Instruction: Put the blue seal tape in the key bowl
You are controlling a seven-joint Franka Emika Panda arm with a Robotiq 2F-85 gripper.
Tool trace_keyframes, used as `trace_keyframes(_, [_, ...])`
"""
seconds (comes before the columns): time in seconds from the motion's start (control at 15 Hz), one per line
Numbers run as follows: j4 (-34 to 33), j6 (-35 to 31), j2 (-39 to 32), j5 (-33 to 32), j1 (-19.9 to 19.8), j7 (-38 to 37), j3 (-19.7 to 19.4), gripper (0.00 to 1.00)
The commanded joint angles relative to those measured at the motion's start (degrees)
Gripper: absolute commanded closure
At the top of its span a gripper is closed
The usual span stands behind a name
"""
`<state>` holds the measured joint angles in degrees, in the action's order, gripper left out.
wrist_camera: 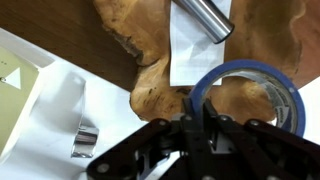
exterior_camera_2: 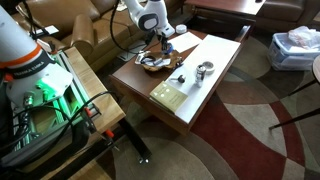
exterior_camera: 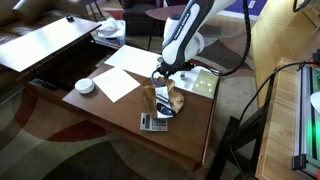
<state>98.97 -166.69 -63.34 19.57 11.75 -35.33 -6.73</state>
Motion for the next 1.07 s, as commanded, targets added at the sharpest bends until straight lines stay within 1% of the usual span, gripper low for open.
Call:
trace_keyframes(0.0, [-11.2,12.4,-6.8,-1.3,0.5,-5.7,-2.0,0.97])
trace_keyframes(0.07, [-13.1,16.2,-7.6,-2.4,-0.3,-5.2,-1.1,0.97])
trace_keyframes(0.13, [-14.6,17.4,-8.6,-2.9,0.0,-5.9,-1.1,0.97])
trace_keyframes(0.33, [-18.2,13.8,-11.5,-2.0,-0.3,-8.3,-0.9,0.97])
trace_keyframes(0.4, [-19.3,13.6,-12.3,-2.0,-0.5,-9.2,-1.0,0.97])
trace_keyframes(0.53, [-21.5,15.7,-13.9,-2.6,-0.3,-11.2,-1.6,0.97])
trace_keyframes(0.73, [-23.7,15.9,-15.7,-2.7,-0.8,-13.3,-1.7,0.97])
trace_keyframes(0.8, [-24.1,15.7,-16.1,-2.6,-1.0,-14.0,-1.6,0.62])
trace_keyframes(0.87, [-24.2,15.5,-16.1,-2.6,-1.2,-14.2,-1.4,0.60])
trace_keyframes(0.93, [-23.0,15.1,-15.0,-2.6,-1.2,-14.2,-1.0,0.54])
trace_keyframes(1.0, [-19.6,14.8,-12.2,-2.8,-1.2,-13.0,-0.6,0.46])
